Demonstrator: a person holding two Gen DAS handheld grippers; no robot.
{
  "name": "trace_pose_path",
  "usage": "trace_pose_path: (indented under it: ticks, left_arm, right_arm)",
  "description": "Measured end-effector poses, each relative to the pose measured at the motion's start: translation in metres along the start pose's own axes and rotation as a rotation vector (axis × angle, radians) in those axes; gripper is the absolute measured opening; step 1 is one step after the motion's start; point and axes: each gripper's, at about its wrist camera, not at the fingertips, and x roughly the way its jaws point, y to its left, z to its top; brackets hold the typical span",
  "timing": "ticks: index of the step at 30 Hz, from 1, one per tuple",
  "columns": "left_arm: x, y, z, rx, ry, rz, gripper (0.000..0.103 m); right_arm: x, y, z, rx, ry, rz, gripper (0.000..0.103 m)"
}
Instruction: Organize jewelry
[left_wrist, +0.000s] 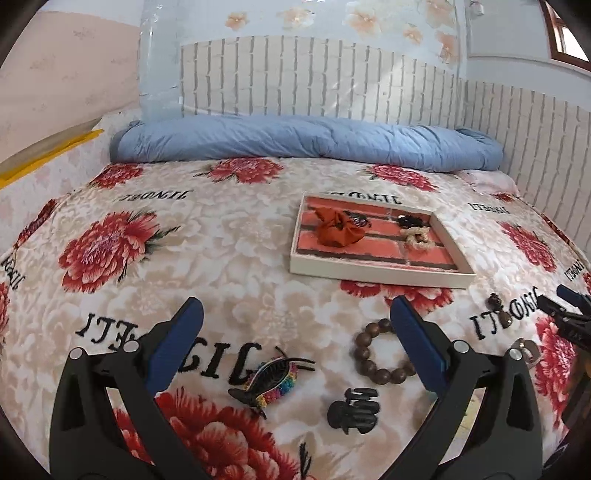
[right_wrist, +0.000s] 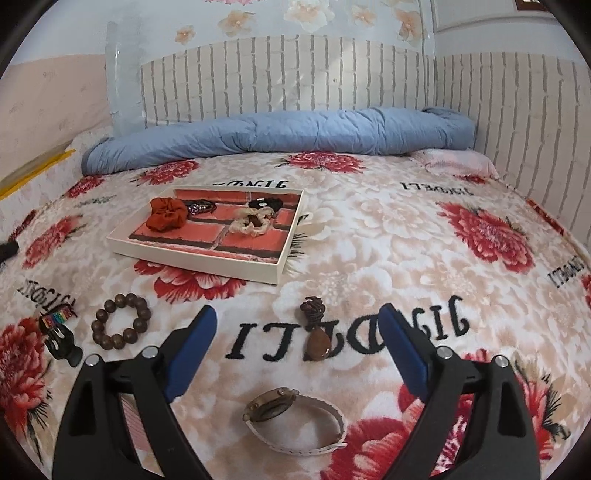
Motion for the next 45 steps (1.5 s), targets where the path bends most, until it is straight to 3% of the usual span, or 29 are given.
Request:
trace_pose_path:
  ticks: [4,11,14,25,43,45]
  left_arm:
    - [0.019,0.012,-0.008,-0.036,0.066,-0.034,0.098]
    - [0.036,0.031,-0.018,-0.104,0.115,-0.043,0.098]
    - [0.035,0.032,-0.022,-0.123,0.117,-0.060,0.098]
    - [0.035,0.005,-0.041,-0.071,0.156,-0.068,0.098]
    - [0.047,-0.036,-0.079,0.010,0.166,0.025,0.097]
    - [0.055,-0.038,-0.082,0.013,0.185,0.032,0.092]
  right_arm:
    - [0.006,-0.001,0.002,-0.003,-0.005,-0.034,0.087]
    - [0.018,-0.006,0.001,0.039,0.021,-0.025,0.087]
    - [0.023,-0.007,0.001,0.022,0.024,-0.061,0.087]
    - [0.049,-0.024,0.004,-0.011,0.054,-0.109,0.087]
    - [0.109,-0.047,0.001,-0.038,0.153,-0.042,0.087]
    - [0.114,-0.043,0.003,-0.048,0.155,-0.038,0.087]
